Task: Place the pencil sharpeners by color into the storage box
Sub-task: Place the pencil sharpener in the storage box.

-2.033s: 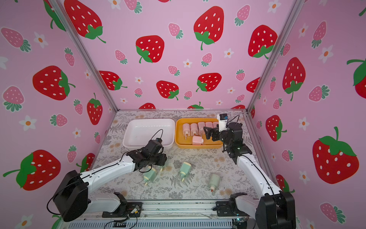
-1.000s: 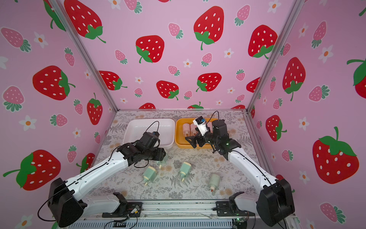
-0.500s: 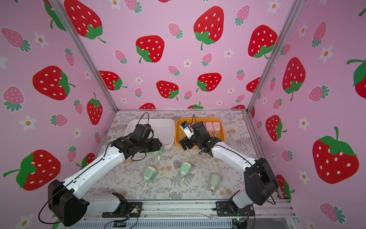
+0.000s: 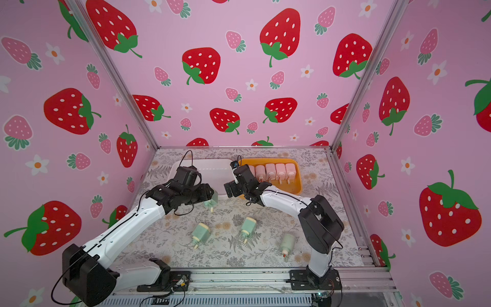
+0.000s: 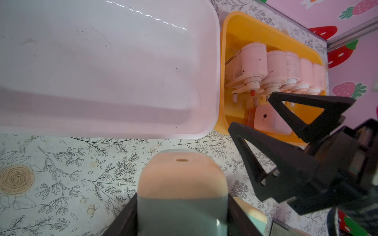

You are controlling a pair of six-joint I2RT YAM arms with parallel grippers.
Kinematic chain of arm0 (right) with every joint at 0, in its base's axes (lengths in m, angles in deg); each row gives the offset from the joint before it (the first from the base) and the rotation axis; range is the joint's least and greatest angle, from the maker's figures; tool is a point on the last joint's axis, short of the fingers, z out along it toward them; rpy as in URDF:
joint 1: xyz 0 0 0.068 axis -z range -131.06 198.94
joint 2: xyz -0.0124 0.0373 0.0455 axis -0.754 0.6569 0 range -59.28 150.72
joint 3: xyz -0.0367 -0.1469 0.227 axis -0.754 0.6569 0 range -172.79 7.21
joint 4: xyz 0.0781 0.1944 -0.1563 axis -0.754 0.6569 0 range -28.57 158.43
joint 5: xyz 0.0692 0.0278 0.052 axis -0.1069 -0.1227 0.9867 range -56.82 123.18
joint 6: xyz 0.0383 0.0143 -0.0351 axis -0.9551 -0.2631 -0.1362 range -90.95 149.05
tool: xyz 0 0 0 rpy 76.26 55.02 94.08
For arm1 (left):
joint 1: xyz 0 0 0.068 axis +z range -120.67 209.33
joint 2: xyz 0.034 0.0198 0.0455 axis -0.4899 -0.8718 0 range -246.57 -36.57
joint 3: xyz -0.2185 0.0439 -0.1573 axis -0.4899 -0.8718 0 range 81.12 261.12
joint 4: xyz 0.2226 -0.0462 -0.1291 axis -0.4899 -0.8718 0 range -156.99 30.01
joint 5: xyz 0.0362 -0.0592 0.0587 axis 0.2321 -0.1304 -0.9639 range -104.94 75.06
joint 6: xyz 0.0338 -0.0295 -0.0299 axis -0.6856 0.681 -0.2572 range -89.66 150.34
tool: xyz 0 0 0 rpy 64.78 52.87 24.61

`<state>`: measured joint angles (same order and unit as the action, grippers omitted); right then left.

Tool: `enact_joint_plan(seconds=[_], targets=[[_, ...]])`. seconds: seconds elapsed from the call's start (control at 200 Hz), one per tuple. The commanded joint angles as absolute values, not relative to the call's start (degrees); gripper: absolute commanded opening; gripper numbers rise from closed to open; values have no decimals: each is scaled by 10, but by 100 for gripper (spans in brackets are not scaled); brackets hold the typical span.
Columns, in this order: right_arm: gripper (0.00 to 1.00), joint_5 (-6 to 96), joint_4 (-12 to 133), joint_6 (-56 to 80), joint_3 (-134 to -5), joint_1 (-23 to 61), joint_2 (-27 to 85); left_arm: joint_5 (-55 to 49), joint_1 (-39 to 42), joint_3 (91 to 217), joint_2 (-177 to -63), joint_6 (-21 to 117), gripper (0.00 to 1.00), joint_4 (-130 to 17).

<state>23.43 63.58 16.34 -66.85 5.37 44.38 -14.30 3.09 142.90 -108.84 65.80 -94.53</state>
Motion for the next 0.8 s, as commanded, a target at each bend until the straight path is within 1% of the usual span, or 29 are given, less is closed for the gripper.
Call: enact_joint_plan(seconds=[0.0,0.105,0.25,0.335,0.38,0.41,0.44,0.485,0.545,0.655,0.71,0.74,0.795], targets=[[100,157,654,100,-709,54,472,-140,38,1432,-1084,659,0,-921],[94,159,670,87,-742,54,503,-141,41,1431,-1084,657,0,-919],[94,153,709,80,-791,54,544,-141,45,1429,-1084,652,0,-918],[88,155,734,66,-815,54,562,-142,48,1428,-1086,651,0,-914],[82,163,741,58,-823,54,570,-142,50,1428,-1087,649,0,-912],[75,168,742,53,-824,54,574,-142,51,1430,-1090,646,0,-911],[72,171,742,48,-824,54,577,-142,52,1432,-1092,644,0,-912],[72,175,743,41,-826,54,582,-142,55,1436,-1096,640,0,-913],[77,169,749,33,-829,54,587,-147,57,1445,-1104,634,0,-919],[76,161,765,29,-837,53,598,-148,62,1460,-1118,623,0,-927],[70,161,768,27,-837,53,602,-148,63,1462,-1121,619,0,-926],[65,161,770,26,-837,53,604,-147,64,1462,-1122,618,0,-924],[63,161,773,23,-837,53,607,-148,66,1461,-1125,616,0,-921]])
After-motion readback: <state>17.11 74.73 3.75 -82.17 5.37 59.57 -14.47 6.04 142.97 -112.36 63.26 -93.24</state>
